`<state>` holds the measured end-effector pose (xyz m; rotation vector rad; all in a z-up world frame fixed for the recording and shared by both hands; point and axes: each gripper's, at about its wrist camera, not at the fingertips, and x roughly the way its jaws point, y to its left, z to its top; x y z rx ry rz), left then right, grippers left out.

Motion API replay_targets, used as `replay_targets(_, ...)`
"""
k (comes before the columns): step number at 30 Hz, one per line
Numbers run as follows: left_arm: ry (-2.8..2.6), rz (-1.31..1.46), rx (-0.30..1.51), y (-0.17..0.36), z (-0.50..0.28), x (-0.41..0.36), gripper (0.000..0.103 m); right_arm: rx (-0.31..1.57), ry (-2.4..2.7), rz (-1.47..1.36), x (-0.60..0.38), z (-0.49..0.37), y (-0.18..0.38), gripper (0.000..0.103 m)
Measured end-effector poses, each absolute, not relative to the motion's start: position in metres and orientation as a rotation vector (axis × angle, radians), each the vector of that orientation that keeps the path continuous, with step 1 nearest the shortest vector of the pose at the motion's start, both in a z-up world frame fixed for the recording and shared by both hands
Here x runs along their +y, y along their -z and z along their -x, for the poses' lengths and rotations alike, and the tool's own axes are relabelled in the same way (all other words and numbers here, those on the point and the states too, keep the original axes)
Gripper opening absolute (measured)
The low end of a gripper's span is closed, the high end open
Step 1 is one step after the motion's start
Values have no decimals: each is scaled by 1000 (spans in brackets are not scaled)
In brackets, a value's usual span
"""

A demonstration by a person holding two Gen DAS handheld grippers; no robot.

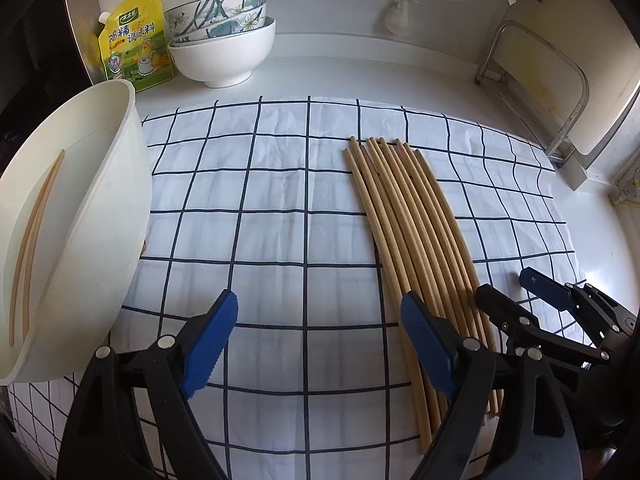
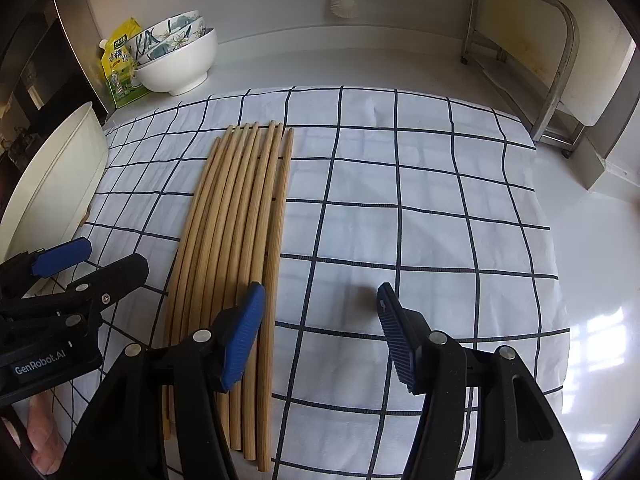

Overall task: Organize utensils
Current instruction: 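Lower the right tool over the chopstick row and position its fingers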

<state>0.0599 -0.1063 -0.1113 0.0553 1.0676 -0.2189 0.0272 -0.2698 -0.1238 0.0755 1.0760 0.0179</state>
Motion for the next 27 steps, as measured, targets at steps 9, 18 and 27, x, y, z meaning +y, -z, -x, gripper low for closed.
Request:
replay_targets(9,215,-56,1065,111,-60,-107,82,1081,-22,-67,-269,-29,124,56)
replay_targets(18,201,-46,1061,109,-61,-99,82,1074,5,-28,-265,-31,126,56)
replay_targets(27,225,-52,1065,110,-54,-106,82,1070,31,-19,-273,-28,126,56)
